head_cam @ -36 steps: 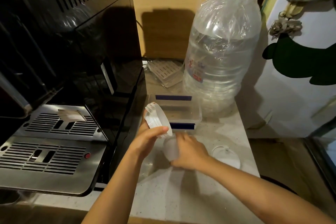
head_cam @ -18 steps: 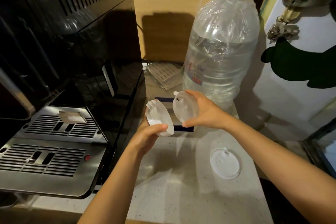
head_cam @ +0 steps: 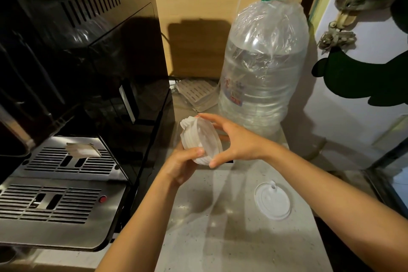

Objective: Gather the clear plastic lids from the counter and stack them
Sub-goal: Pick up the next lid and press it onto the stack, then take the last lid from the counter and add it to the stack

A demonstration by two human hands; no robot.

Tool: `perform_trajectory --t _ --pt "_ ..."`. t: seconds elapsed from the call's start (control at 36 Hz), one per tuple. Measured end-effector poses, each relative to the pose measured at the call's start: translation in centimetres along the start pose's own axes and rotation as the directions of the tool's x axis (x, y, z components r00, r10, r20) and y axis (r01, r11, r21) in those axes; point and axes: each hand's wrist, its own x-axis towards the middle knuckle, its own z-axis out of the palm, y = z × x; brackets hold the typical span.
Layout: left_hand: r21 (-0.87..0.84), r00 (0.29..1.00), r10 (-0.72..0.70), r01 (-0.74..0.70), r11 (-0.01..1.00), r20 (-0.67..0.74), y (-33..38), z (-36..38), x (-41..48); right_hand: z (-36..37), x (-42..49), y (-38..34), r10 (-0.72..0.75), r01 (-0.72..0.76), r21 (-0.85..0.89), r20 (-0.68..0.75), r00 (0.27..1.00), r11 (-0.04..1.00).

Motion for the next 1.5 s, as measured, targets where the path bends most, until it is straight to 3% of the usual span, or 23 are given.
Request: perform_trajectory --t 0.83,1.0,1.14,1.31,1.5 --pt "-0.095 0.992 -0.123 0.124 0.988 0.023 -2.3 2.4 2.1 -1.2 -2.3 2.3 0.074 -0.074 -0.107 -0.009 0.997 0.991" --pt "-0.052 0.994 -0.112 0.113 0.992 0.015 -2.8 2.5 1.9 -2.3 -3.8 5.3 0.204 -0.210 -0.086 -0.076 0.976 0.974" --pt "-0.030 0.993 -0.115 0.115 0.993 0.015 -3.9 2.4 1.6 -1.3 -5.8 9.6 0.412 -0.414 -0.189 -0.051 0.910 0.890" --pt "-0.034 0.990 -0.135 0.136 0.990 0.035 -5.1 2.5 1.0 1.7 -7.7 13.8 0.625 -0.641 -0.274 -0.156 0.765 0.717" --pt "-0.025 0.987 -0.163 0.163 0.986 0.000 -6.3 2.4 0.2 5.4 -8.3 15.6 0.732 -0.770 -0.359 -0.269 0.627 0.527"
